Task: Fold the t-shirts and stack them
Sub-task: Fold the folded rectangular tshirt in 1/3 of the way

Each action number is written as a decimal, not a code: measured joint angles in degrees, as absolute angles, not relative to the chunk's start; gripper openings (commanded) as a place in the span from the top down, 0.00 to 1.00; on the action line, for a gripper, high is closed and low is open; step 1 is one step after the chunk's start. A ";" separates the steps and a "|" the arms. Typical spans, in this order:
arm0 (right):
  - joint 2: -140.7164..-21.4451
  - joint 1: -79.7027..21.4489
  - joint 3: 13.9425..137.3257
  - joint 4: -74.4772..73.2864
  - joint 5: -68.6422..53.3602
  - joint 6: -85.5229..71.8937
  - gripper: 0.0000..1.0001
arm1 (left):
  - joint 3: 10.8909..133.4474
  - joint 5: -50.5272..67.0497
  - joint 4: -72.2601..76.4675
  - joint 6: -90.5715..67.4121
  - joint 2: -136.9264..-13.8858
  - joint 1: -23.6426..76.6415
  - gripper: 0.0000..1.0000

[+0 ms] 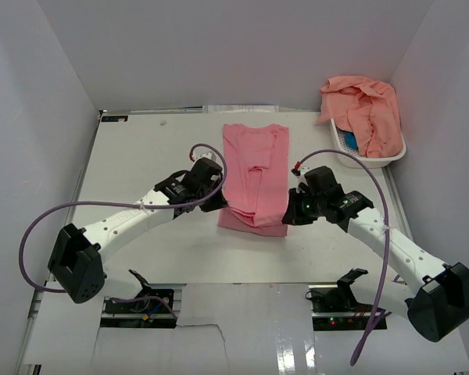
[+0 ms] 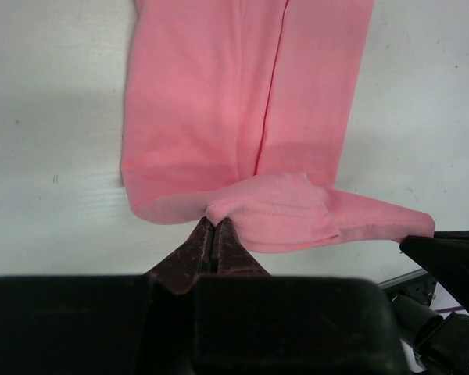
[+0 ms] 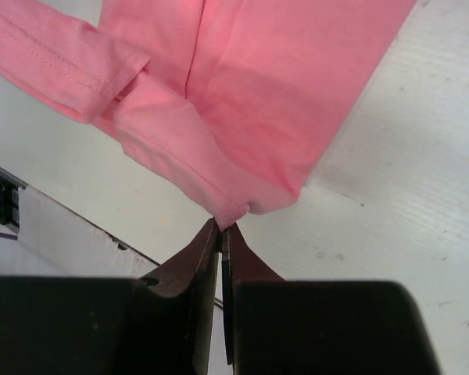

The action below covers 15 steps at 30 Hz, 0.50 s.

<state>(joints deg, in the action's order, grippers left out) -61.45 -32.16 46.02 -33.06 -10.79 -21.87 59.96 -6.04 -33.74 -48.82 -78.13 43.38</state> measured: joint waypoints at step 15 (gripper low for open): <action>-74.70 -23.99 57.58 -30.46 -11.40 -13.04 0.92 | 72.88 -8.73 -30.96 -44.34 -89.30 39.09 1.00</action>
<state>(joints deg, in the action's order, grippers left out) -74.70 -23.99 57.58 -30.46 -11.40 -13.04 72.88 -8.73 -30.96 -44.34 -89.30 39.09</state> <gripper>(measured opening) 0.084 0.027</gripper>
